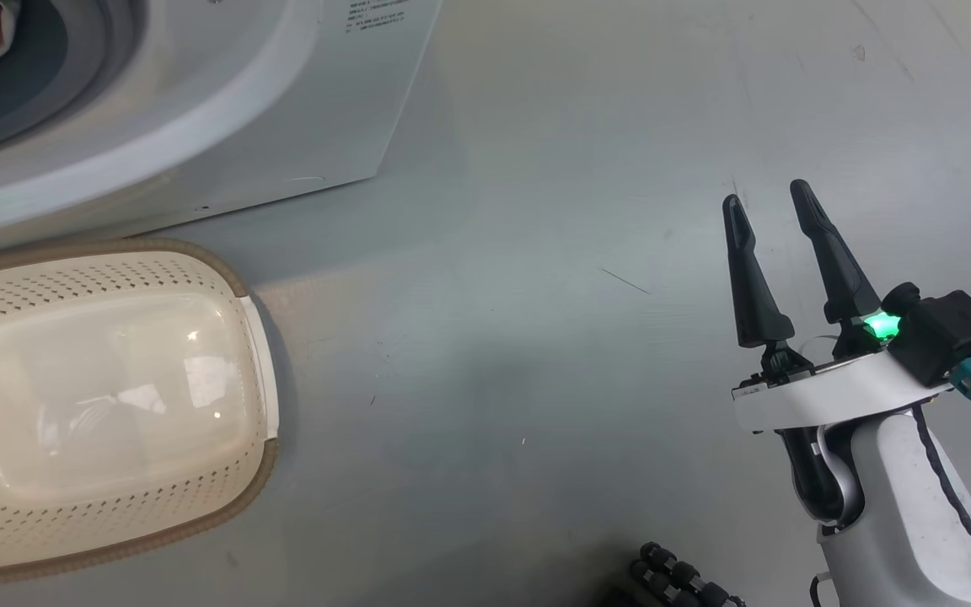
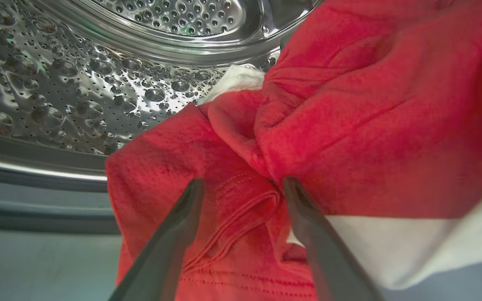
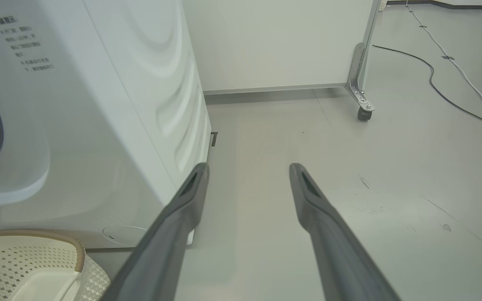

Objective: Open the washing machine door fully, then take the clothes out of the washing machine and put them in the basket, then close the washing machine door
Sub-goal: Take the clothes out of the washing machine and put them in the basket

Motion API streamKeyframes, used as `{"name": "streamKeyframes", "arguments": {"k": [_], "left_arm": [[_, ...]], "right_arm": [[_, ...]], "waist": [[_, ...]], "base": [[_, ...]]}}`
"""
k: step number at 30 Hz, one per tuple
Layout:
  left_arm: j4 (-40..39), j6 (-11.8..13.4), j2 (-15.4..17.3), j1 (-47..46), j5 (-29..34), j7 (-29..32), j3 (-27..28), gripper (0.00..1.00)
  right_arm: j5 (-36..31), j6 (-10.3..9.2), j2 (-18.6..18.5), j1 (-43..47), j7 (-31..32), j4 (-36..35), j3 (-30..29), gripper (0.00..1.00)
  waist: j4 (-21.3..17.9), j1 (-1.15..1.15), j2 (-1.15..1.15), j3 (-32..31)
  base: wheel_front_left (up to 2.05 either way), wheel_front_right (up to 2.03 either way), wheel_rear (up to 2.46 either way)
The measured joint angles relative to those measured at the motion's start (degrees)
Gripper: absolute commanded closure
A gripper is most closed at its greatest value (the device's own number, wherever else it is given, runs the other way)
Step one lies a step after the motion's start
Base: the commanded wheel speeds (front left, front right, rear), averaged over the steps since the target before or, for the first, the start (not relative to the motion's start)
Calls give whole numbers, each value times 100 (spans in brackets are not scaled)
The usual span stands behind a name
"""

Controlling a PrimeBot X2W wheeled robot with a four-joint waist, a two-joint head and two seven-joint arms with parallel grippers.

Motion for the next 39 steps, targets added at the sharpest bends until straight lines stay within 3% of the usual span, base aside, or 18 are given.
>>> {"name": "streamKeyframes", "arguments": {"k": [9, 31, 32, 33, 34, 35, 39], "left_arm": [[226, 4, 85, -264, 53, 135, 109, 0], [822, 11, -48, -674, 48, 721, 132, 0], [834, 12, -66, -691, 48, 754, 129, 12], [847, 29, -82, -709, 48, 768, 124, 55], [862, 29, -93, -723, 48, 768, 119, 88], [879, 29, -98, -739, 48, 767, 113, 100], [980, 27, -174, -824, 25, 728, 71, 100]], "right_arm": [[7, 1, 4, -122, 0, 44, 1, 0], [7, 1, -3, -201, 0, 70, 9, 0], [7, 1, -3, -202, 0, 70, 9, 0], [7, 1, -3, -203, 0, 70, 9, 0], [7, 1, -3, -203, 0, 71, 9, 0], [7, 1, -3, -205, 0, 71, 9, 0], [7, 1, -3, -243, 0, 86, 7, 0]], "waist": [[19, 0, 0, 38], [85, -1, 0, 71], [83, -1, 0, 74], [82, -1, 0, 75], [81, 0, 0, 75], [81, 0, 0, 75], [84, 0, 0, 58]], "base": [[0, 0, 0], [0, 0, 0], [0, 0, 0], [0, 0, 0], [0, 0, 0], [0, 0, 0], [0, 0, 0]]}}
